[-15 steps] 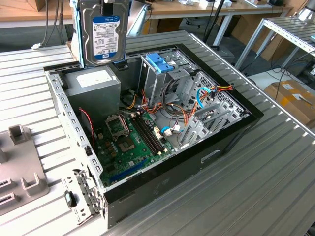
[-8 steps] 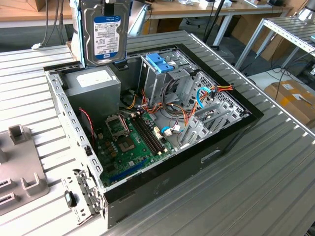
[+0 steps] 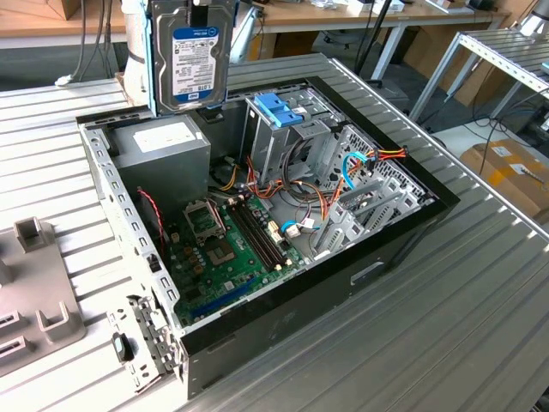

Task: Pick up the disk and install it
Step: 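Pick up the disk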

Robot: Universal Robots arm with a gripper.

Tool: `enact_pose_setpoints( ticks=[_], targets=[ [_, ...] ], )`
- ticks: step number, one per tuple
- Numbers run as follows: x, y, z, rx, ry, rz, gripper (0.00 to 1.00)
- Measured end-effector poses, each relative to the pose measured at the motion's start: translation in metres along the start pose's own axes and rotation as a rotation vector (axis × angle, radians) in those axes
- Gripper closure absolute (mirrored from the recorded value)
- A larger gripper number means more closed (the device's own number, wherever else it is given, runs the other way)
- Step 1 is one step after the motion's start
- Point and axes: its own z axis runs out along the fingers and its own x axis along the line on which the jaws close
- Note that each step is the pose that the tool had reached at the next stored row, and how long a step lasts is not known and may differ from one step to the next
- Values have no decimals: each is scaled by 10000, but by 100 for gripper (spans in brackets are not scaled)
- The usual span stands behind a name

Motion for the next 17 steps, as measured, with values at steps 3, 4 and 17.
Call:
enact_pose_setpoints(
  ticks=[3,4,17],
  targets=[
    [1,-102,-1,1,-1,1,65],
    [2,-164,-3,0,-1,-1,65],
    [8,-681,-10,0,0,0,65]
  ],
)
